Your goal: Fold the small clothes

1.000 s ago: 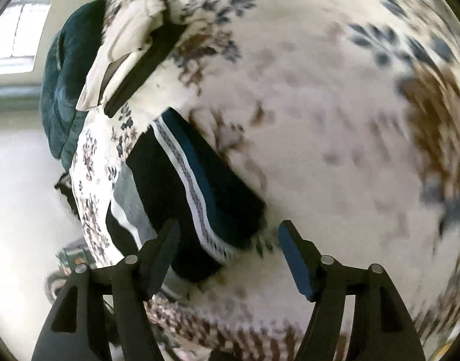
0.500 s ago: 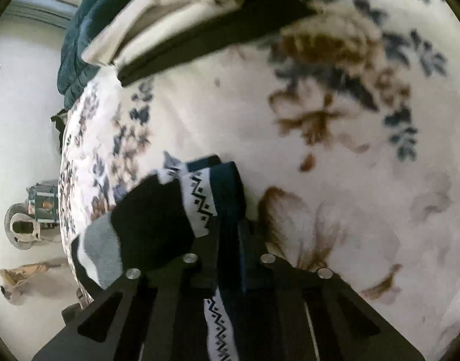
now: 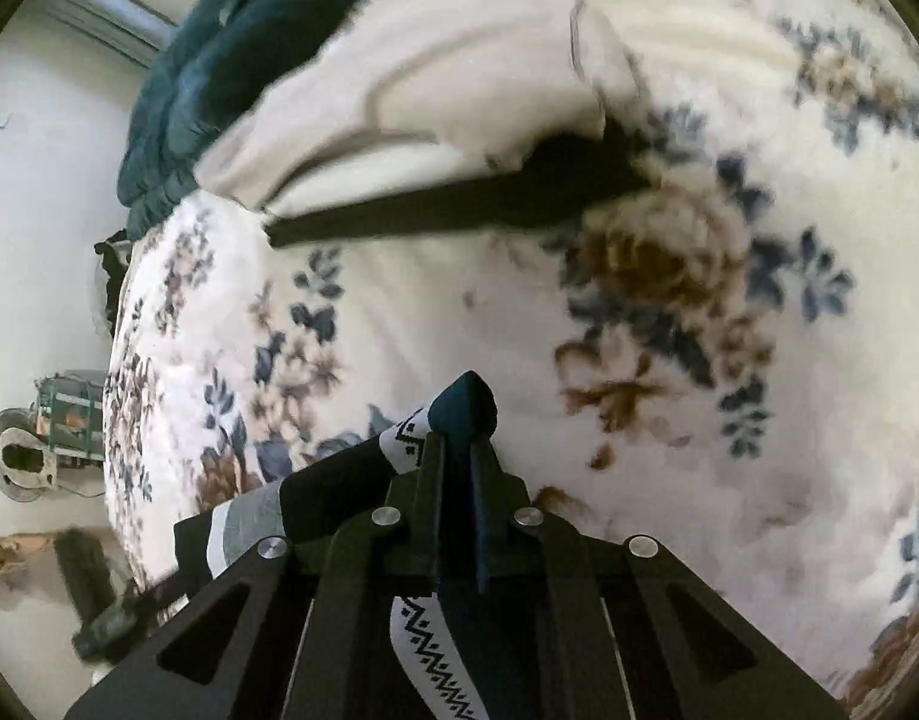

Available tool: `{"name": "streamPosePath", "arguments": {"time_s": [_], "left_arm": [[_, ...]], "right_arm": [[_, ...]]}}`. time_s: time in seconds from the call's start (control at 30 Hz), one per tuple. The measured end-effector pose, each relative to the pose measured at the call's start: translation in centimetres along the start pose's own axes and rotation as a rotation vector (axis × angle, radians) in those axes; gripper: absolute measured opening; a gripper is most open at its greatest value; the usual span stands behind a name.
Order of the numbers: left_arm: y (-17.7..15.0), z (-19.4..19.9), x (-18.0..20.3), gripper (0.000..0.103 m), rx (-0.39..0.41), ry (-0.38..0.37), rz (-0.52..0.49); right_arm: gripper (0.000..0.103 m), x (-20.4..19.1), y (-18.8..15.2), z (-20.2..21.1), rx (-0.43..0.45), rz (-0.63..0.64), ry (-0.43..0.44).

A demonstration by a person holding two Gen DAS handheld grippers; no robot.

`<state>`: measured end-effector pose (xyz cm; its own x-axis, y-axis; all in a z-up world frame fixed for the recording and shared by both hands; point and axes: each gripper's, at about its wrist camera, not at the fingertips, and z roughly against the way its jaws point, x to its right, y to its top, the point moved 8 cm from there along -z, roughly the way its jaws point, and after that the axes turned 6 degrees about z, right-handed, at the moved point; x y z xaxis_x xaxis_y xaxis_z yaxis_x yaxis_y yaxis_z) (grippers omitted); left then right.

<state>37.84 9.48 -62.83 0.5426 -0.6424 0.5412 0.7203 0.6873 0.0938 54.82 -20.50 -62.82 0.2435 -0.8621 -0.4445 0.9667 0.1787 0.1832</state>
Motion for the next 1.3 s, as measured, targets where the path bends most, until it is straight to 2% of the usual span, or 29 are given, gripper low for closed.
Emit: {"name": "streamPosePath", "arguments": {"time_s": [0.03, 0.07, 0.1, 0.13, 0.2, 0.3, 0.37, 0.43, 0.47, 0.53, 0.57, 0.6, 0.67, 0.73, 0.77, 0.87, 0.93, 0.97, 1.03, 1.07, 1.1, 1.17, 1.3], "left_arm": [[0.3, -0.5, 0.0, 0.029, -0.005, 0.0, 0.016], [0.4, -0.4, 0.1, 0.024, 0.005, -0.009, 0.01], [0.7, -0.5, 0.4, 0.024, 0.006, -0.009, 0.0], [1.0, -0.7, 0.7, 0.024, 0.005, -0.012, -0.003], [1.3, -0.6, 0.4, 0.024, 0.004, -0.029, 0.013], [1.3, -0.1, 0.0, 0.024, 0.005, -0.025, 0.014], [1.3, -0.1, 0.2, 0.024, 0.007, -0.017, 0.014], [1.4, -0.2, 0.2, 0.024, 0.002, -0.008, 0.022], [1.4, -0.3, 0.2, 0.024, -0.002, -0.008, 0.027], [1.4, -0.3, 0.2, 0.026, -0.018, -0.011, 0.031], [1.5, -0.2, 0.3, 0.03, -0.029, -0.017, 0.036], [1.5, -0.1, 0.4, 0.033, -0.038, -0.029, 0.044], [1.6, 0.4, 0.4, 0.051, -0.045, -0.073, 0.067], [1.6, 1.1, 0.3, 0.06, -0.038, -0.103, 0.087], [1.5, 1.3, 0.1, 0.06, -0.036, -0.104, 0.088], [0.7, 1.9, -0.5, 0.06, -0.044, -0.08, 0.082], [0.0, 2.3, -0.9, 0.06, -0.043, -0.068, 0.074], [-0.6, 2.5, -1.1, 0.061, -0.046, -0.066, 0.063], [-1.3, 2.7, -1.3, 0.062, -0.049, -0.078, 0.052], [-1.9, 2.7, -1.3, 0.064, -0.064, -0.103, 0.053], [-2.2, 2.6, -1.4, 0.065, -0.071, -0.113, 0.061], [-2.9, 2.4, -1.7, 0.067, -0.076, -0.142, 0.087], [-1.9, 1.3, -1.5, 0.067, -0.049, -0.198, 0.138]], "right_arm": [[0.011, 0.7, -0.5, -0.8, -0.057, -0.037, 0.019], [0.02, 1.3, -1.0, -1.3, -0.094, -0.072, 0.034], [0.036, 2.1, -1.9, -1.3, -0.12, -0.109, 0.052], [0.042, 2.8, -2.8, -0.8, -0.119, -0.127, 0.063], [0.059, 4.1, -5.0, -0.2, -0.134, -0.132, 0.033], [0.064, 5.8, -9.5, 0.3, -0.191, -0.177, 0.05], [0.073, 6.5, -12.1, 0.0, -0.211, -0.242, 0.097], [0.073, 6.1, -14.5, -0.7, -0.247, -0.298, 0.197], [0.072, 5.7, -15.3, -0.9, -0.26, -0.308, 0.217], [0.046, 5.2, -15.5, -0.4, -0.212, -0.258, 0.183], [0.006, 5.1, -15.5, 0.1, -0.181, -0.229, 0.14], [0.006, 5.0, -15.2, 0.7, -0.147, -0.224, 0.124], [0.006, 4.8, -14.3, 2.6, -0.061, -0.211, 0.086], [0.005, 4.7, -13.5, 4.5, 0.001, -0.193, 0.044], [0.005, 5.0, -13.3, 4.9, 0.013, -0.192, 0.028], [0.005, 6.4, -13.2, 4.1, -0.023, -0.192, -0.034], [0.006, 6.3, -14.5, 1.4, -0.175, -0.172, 0.023], [0.007, 6.7, -14.7, 0.7, -0.216, -0.17, 0.016], [0.026, 7.1, -14.7, 0.2, -0.259, -0.158, 0.011], [0.048, 7.2, -14.0, 0.5, -0.237, -0.164, 0.031], [0.064, 7.1, -13.2, 0.9, -0.206, -0.167, 0.056], [0.072, 6.8, -11.8, 1.2, -0.17, -0.168, 0.122], [0.072, 6.3, -8.3, -0.3, -0.133, -0.169, 0.232]]}}
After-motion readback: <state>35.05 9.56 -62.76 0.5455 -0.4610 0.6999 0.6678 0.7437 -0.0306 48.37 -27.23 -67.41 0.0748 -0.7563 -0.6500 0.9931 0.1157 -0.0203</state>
